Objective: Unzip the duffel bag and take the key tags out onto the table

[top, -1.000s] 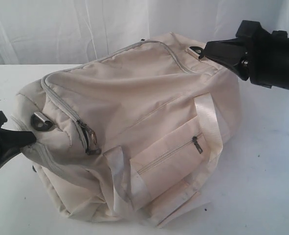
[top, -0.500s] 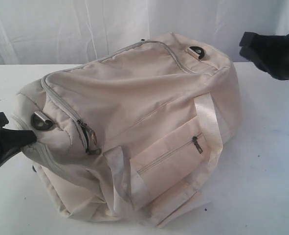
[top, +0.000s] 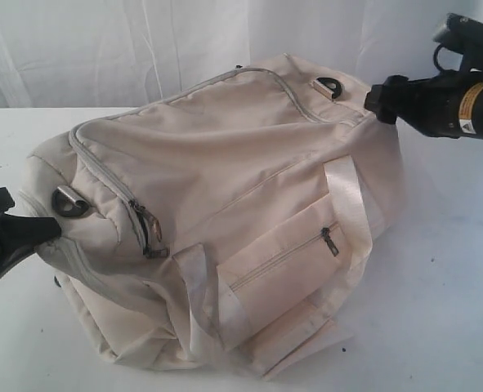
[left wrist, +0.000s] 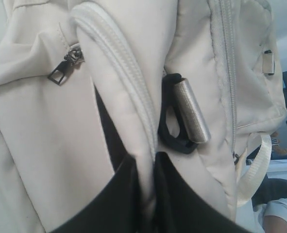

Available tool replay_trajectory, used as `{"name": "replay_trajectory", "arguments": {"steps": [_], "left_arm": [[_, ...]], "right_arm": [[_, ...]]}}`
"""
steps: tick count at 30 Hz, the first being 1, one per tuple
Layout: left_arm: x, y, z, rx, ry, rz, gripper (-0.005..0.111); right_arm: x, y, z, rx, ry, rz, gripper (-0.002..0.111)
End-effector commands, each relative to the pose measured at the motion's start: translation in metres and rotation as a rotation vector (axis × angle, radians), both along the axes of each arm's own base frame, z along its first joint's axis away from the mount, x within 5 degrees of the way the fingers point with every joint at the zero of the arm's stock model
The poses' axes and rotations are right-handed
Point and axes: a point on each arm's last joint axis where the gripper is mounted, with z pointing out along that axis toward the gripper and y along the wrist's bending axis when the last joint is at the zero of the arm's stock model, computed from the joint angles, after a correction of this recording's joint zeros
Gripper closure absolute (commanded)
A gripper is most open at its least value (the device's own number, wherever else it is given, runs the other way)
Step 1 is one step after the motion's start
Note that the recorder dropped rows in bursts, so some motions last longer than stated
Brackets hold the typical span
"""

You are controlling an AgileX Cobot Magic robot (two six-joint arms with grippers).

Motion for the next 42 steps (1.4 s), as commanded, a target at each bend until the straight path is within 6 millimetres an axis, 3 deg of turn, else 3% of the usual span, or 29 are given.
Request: {"name": "replay_trajectory", "arguments": {"steps": [1,3,6,7,15,18,21,24,26,30,35,42], "left_arm": [[0.0,-0.002,0.002,0.006,-0.012,-0.015,0.107],[0.0,-0.002,0.002,0.006,-0.012,-0.015,0.107],[0.001,-0.001,0.002,0.042,-0.05,-0.026,0.107],[0.001,-0.001,0.002,0.046,-0.057,-0.025,0.107],[0.008,0.006,0.008,-0.048,-0.067,0.115,0.107],[0.014,0.015,0.013,-0.031,-0.091,0.144,0.107],[0.02,0.04,0.019,0.018,-0.121,0.212,0.107],[0.023,0.057,0.024,0.061,-0.125,0.235,0.107],[0.025,0.06,0.027,0.122,-0.133,0.187,0.107],[0.031,0.064,0.034,0.156,-0.139,0.19,0.107],[0.043,0.071,0.048,0.242,-0.155,0.182,0.107],[0.044,0.07,0.051,0.253,-0.167,0.161,0.107]], "right_arm": [[0.018,0.008,-0.018,0.1,0.063,0.001,0.037],[0.019,0.013,-0.021,0.161,0.071,0.041,0.051],[0.013,0.023,-0.014,0.176,0.027,0.177,0.1],[0.012,0.024,-0.013,0.182,0.027,0.202,0.109],[-0.016,0.02,-0.001,0.109,0.204,0.37,0.108],[-0.039,0.02,0.03,0.219,0.192,0.501,0.108],[-0.06,0.021,0.063,0.254,0.133,0.563,0.108],[-0.089,0.029,0.08,0.363,0.193,0.777,0.108],[-0.099,0.03,0.087,0.387,0.215,0.767,0.108],[-0.119,0.028,0.085,0.387,0.219,0.768,0.108],[-0.159,0.024,0.064,0.405,0.278,0.756,0.108],[-0.202,0.019,0.053,0.403,0.273,0.757,0.108]]}}
